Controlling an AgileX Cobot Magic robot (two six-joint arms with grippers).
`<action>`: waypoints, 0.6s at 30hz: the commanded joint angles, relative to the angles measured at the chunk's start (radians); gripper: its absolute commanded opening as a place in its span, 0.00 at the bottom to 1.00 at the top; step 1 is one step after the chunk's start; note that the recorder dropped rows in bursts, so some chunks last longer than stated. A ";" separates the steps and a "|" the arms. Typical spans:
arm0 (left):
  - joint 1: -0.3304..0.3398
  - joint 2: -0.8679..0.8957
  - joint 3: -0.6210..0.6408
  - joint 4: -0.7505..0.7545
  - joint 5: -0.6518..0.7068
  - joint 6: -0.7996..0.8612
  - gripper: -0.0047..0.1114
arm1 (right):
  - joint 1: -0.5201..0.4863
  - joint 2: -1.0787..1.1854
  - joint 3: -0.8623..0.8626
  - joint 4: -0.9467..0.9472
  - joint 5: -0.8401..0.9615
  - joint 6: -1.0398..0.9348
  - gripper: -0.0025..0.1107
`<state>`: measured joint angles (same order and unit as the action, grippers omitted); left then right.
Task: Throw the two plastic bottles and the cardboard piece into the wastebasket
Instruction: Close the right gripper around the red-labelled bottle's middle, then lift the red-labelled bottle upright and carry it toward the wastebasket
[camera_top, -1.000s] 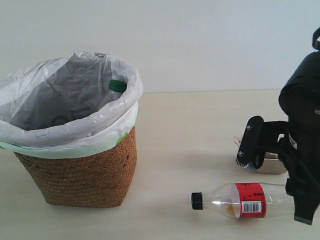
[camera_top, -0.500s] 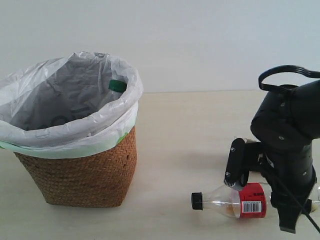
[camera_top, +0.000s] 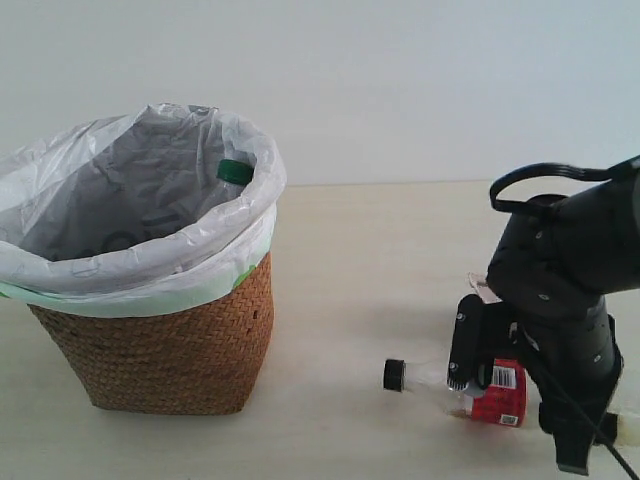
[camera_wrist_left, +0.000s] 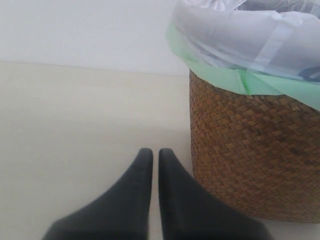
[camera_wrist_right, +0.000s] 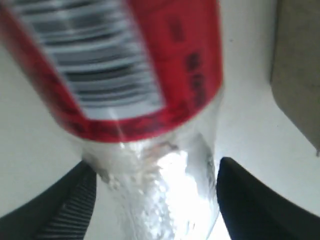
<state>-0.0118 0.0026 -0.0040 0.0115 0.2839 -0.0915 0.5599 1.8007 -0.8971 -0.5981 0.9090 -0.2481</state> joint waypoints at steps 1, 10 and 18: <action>0.002 -0.003 0.004 0.005 -0.007 -0.005 0.07 | -0.004 0.057 0.002 0.001 -0.016 0.050 0.58; 0.002 -0.003 0.004 0.005 -0.007 -0.005 0.07 | -0.002 0.066 0.002 0.052 -0.050 0.090 0.56; 0.002 -0.003 0.004 0.005 -0.007 -0.005 0.07 | -0.002 0.055 -0.013 0.084 0.007 0.153 0.02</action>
<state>-0.0118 0.0026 -0.0040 0.0115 0.2839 -0.0915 0.5599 1.8638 -0.8990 -0.5432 0.9011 -0.1225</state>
